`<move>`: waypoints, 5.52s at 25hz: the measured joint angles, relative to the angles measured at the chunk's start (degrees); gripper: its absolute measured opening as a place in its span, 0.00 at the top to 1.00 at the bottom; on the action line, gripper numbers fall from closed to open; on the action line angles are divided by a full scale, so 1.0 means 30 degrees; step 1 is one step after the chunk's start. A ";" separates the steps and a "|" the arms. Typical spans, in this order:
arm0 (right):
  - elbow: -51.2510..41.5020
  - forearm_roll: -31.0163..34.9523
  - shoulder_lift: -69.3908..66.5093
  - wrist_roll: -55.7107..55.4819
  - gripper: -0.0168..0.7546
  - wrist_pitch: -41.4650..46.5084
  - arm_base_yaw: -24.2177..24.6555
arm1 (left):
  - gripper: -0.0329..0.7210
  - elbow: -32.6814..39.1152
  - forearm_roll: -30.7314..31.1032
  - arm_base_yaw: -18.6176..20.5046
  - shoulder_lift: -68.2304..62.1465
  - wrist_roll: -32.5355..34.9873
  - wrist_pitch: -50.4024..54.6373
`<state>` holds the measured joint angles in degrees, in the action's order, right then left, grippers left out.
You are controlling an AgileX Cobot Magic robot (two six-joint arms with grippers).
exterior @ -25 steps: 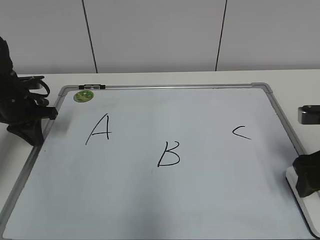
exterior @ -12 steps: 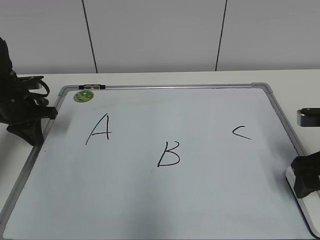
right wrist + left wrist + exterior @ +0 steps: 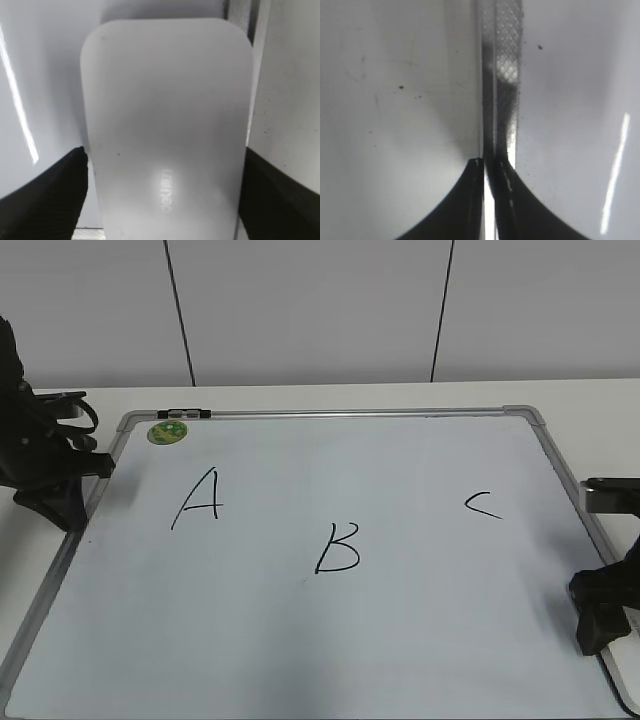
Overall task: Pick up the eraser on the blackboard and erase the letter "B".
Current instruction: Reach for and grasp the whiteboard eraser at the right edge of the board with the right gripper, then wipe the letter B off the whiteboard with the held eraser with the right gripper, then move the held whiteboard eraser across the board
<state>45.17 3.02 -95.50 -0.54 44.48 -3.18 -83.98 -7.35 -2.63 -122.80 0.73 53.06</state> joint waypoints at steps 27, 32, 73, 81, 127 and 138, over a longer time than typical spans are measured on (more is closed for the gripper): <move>0.6031 0.2158 -0.1617 0.0970 0.30 0.4782 -0.0646 | 0.90 0.0000 -0.0224 0.0000 0.0000 0.0000 0.0000; 0.9763 0.1958 -0.3699 0.1012 0.30 0.6633 -0.3050 | 0.90 0.0000 -0.0234 0.0000 0.0000 0.0000 0.0000; 1.9570 -0.0081 -1.1657 -0.0876 0.30 0.8626 -0.9891 | 0.90 0.0000 -0.0422 -0.0037 0.0000 0.0000 0.0034; 2.0256 0.0504 -1.1965 -0.0918 0.30 0.8626 -1.1734 | 0.90 0.0000 -0.0103 -0.0260 0.0000 0.0000 0.0034; 1.9078 -0.2518 -1.0161 -0.2682 0.30 0.8352 -0.6713 | 0.90 -0.0040 0.0109 -0.0344 0.0000 0.0000 -0.0130; 1.4959 -0.1186 -0.4938 -0.2116 0.30 0.8435 -0.2831 | 0.90 -0.0040 0.0139 -0.0344 0.0000 0.0000 -0.0102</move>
<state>90.05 -0.54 -110.32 -6.88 69.78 -11.67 -84.10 -6.93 -3.66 -122.80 0.73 52.76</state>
